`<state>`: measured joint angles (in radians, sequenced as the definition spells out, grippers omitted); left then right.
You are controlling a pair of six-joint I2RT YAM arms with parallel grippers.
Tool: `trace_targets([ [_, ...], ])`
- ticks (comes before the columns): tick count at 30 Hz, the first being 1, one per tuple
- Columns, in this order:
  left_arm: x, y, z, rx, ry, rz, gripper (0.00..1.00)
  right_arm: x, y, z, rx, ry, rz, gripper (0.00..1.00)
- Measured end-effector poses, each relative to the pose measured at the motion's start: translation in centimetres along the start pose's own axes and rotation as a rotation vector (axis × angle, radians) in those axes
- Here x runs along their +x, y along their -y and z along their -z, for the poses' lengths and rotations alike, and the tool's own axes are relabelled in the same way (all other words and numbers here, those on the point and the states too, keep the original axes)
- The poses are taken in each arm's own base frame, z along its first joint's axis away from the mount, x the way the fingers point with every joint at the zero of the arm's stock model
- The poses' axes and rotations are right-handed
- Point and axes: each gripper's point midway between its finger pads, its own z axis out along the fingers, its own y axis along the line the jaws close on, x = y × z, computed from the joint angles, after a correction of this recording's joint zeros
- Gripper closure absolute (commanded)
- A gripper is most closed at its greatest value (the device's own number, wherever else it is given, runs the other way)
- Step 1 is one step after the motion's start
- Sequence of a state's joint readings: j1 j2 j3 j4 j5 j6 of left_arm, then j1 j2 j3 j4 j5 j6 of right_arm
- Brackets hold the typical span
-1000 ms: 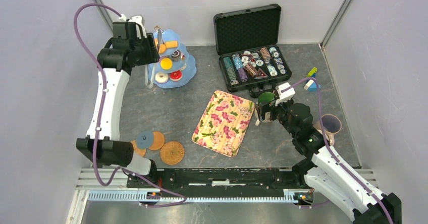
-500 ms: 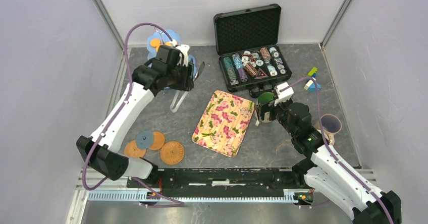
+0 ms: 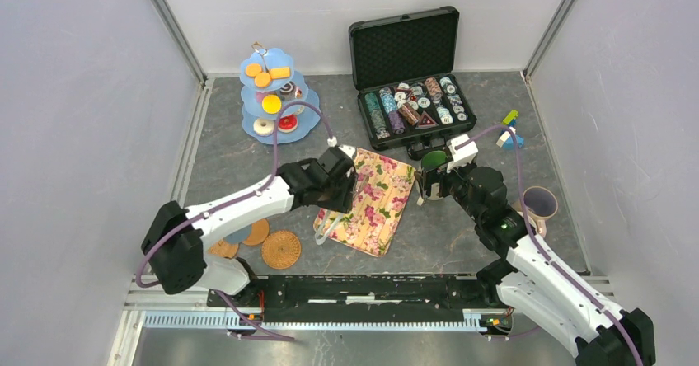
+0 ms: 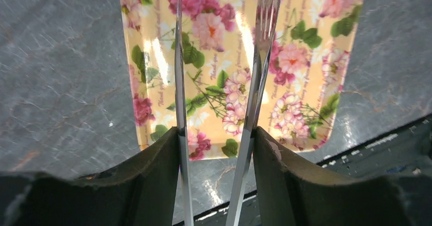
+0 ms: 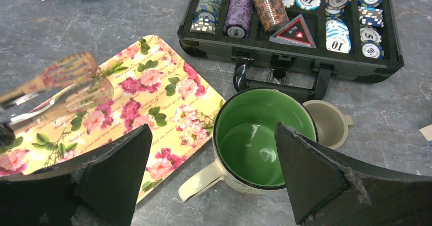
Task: Serve the afternoon tea
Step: Place the clamp on the tray.
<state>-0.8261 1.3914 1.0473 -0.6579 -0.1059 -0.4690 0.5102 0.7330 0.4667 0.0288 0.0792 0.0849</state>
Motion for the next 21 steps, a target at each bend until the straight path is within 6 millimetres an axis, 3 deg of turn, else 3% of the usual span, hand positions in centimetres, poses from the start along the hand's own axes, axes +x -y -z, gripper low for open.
trace_targets([
  [3, 2.0, 0.3, -1.5, -0.027, -0.010, 0.025, 0.43, 0.2, 0.0, -0.1, -0.001, -0.006, 0.000, 0.02],
  [10, 1.9, 0.8, -3.7, -0.085, 0.079, 0.054, 0.42, 0.2, -0.2, -0.1, -0.011, -0.008, -0.004, 0.02],
  [17, 3.9, 0.6, -6.4, -0.146, 0.061, 0.013, 0.40, 0.2, -0.2, -0.1, -0.012, -0.008, -0.004, 0.02],
  [21, 4.1, 0.5, -7.3, -0.160, 0.061, 0.008, 0.37, 0.2, -0.4, -0.1, -0.018, -0.009, -0.006, 0.02],
])
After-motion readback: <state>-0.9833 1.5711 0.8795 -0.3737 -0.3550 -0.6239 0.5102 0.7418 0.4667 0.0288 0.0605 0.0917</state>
